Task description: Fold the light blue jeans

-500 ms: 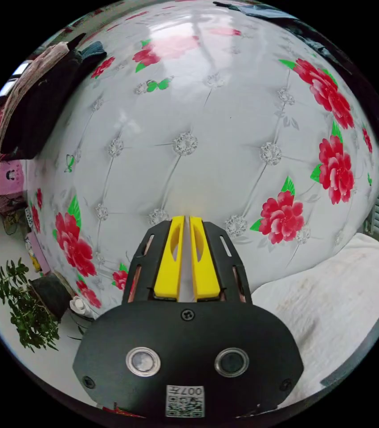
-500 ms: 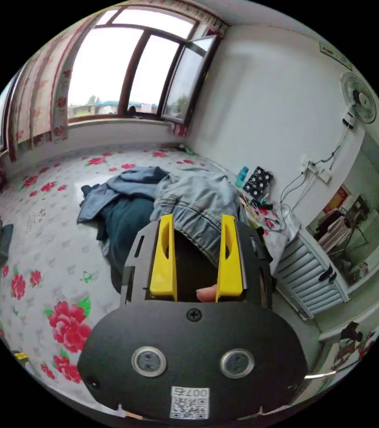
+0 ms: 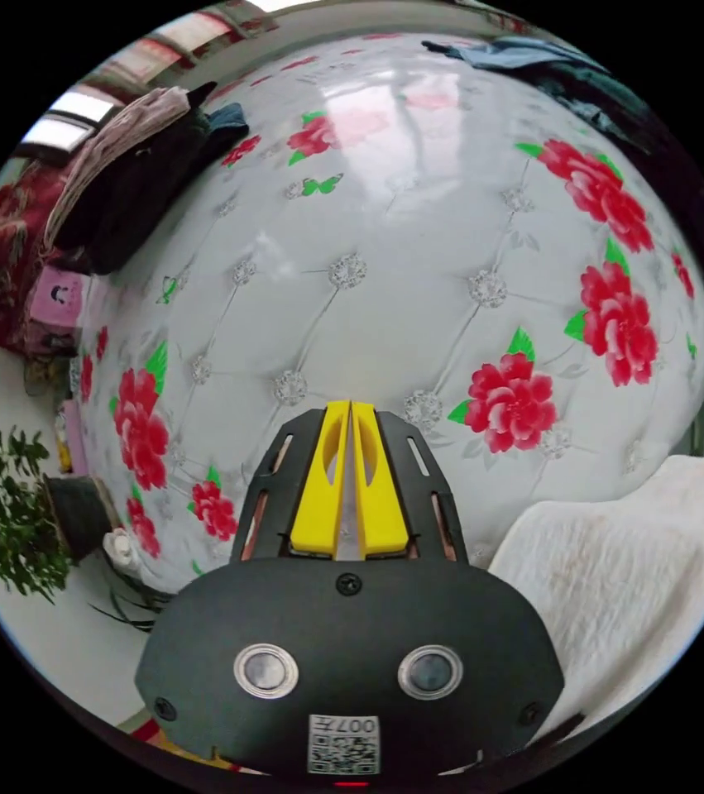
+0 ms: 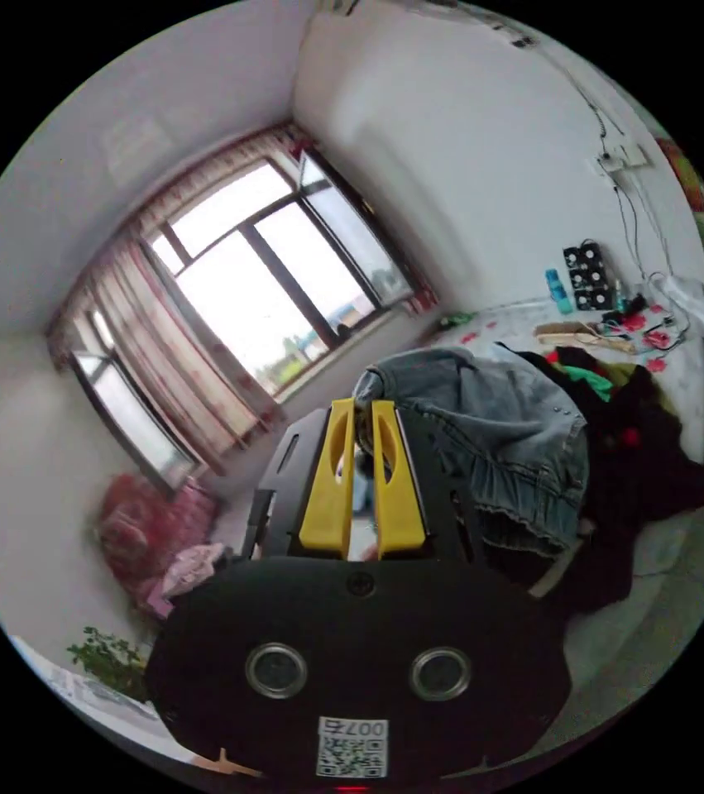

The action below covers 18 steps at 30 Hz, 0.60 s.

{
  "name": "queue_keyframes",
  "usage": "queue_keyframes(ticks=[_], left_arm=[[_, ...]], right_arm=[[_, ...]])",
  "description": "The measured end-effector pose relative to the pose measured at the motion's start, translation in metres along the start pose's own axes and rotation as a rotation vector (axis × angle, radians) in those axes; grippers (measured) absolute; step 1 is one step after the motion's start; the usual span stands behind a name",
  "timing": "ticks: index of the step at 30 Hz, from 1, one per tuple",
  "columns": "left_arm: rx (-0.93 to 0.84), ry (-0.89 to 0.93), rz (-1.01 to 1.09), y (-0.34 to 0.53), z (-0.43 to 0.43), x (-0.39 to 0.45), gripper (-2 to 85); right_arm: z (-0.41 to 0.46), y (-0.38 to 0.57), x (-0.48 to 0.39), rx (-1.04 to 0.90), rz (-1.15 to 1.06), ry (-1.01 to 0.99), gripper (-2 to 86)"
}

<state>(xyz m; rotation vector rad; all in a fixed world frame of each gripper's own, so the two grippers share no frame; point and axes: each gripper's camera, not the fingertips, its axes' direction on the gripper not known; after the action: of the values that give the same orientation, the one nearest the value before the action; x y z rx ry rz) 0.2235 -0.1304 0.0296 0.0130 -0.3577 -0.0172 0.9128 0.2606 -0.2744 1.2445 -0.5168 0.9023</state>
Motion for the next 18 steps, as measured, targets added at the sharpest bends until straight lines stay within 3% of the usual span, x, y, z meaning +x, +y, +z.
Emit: queue_keyframes(ticks=[2, 3, 6, 12, 14, 18], left_arm=[[0.027, 0.03, -0.023, 0.014, -0.01, -0.009, -1.0], [0.044, 0.045, -0.029, 0.023, -0.016, -0.014, -1.0], [0.085, 0.073, -0.047, 0.039, -0.034, -0.03, -1.0], [0.233, 0.177, -0.143, 0.068, -0.076, -0.069, -1.0], [0.275, 0.224, -0.188, 0.078, -0.083, -0.083, -0.9], [0.298, 0.311, -0.335, 0.109, -0.078, -0.127, -0.8]], right_arm=[[-0.034, 0.002, -0.015, 0.071, 0.008, -0.244, 0.6], [-0.037, 0.002, -0.027, 0.056, -0.026, -0.269, 0.5], [-0.038, 0.014, -0.113, -0.046, -0.274, -0.361, 0.1], [-0.019, 0.107, -0.301, -0.23, -0.66, -0.768, 0.1], [0.008, 0.18, -0.365, -0.375, -0.693, -1.01, 0.3], [0.076, 0.339, -0.443, -0.76, -0.613, -1.24, 1.0]])
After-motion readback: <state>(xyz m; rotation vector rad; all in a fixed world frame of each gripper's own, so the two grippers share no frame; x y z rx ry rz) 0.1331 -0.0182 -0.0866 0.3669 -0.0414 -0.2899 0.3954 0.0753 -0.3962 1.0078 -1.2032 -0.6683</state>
